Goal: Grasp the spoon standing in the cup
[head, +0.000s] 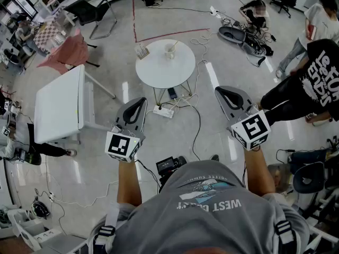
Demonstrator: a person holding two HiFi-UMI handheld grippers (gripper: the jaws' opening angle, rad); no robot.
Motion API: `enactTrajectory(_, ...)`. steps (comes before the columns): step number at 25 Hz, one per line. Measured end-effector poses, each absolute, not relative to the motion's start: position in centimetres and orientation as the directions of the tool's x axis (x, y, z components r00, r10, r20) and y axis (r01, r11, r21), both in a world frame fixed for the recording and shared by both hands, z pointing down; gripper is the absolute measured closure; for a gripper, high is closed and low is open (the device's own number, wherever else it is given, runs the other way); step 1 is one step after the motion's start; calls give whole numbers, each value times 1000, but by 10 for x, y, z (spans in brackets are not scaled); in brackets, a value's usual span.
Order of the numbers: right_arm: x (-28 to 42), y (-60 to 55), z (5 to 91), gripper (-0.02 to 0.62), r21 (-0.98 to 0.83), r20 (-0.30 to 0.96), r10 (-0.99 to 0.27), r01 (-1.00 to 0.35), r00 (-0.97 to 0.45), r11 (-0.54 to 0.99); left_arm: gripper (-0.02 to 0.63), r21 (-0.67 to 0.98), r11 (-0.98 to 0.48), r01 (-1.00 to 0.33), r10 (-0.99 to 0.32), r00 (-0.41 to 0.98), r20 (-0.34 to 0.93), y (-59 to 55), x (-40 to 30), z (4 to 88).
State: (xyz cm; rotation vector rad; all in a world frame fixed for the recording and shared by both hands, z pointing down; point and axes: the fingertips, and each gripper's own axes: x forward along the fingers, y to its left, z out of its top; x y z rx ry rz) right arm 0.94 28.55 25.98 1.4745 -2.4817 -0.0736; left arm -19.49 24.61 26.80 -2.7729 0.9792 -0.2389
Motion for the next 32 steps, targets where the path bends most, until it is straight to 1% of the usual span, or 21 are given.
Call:
enactTrajectory(12, -6, 285, 262, 595, 171, 186, -878, -865, -441, 471, 601, -231, -775, -588, -618, 781, 84, 244, -207, 274)
enactTrajectory(23, -10, 288, 263, 594, 131, 176, -888, -884, -425, 449, 601, -215, -804, -554, -580, 810, 81, 246, -204, 280)
enactTrajectory(28, 8, 285, 266, 594, 114, 181, -889, -888, -422, 445, 601, -204, -813, -545, -569, 818, 85, 244, -185, 283)
enactTrajectory(32, 25, 268, 269, 594, 98, 175, -882, -884, -437, 457, 603, -209, -802, -560, -587, 803, 103, 236, -173, 285)
